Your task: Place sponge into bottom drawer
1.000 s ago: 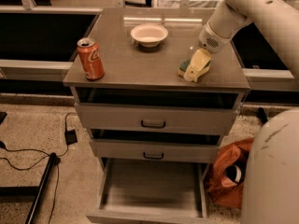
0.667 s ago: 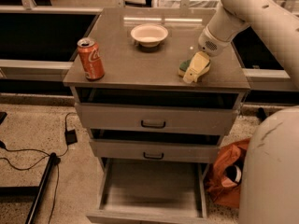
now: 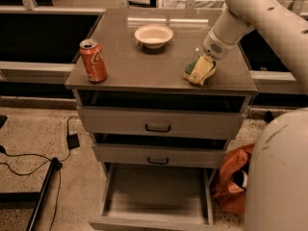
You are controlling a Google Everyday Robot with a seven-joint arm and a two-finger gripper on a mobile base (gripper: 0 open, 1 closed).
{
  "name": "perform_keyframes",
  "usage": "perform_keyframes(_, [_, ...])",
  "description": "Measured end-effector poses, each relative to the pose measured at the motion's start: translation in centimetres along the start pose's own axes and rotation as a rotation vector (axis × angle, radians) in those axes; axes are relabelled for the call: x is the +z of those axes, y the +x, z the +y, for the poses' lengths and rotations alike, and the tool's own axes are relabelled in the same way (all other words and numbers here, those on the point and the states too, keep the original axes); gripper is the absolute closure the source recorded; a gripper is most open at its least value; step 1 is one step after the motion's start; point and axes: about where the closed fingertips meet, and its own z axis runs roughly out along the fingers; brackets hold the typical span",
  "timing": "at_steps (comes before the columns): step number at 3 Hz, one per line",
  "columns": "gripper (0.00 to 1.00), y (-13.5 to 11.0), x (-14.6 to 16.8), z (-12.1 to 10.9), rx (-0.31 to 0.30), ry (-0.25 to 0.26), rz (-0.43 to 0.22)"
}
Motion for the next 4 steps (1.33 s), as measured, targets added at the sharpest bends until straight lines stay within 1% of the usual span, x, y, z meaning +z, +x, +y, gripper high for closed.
perform_keyframes(1, [0.63,-1.0,-1.4,0.7,-0.039,-0.036,-0.096])
perform_keyframes(2, [0.86,-1.4,-5.2,3.6,-0.139,-0.085,-0.237])
perform_keyframes(3, [1.0,-0.8,-9.8,7.9,-0.307,-0.059,-0.311])
perform_keyframes(4, [1.0,0.7,-11.3,12.8,-0.411,-0.009,-0.281])
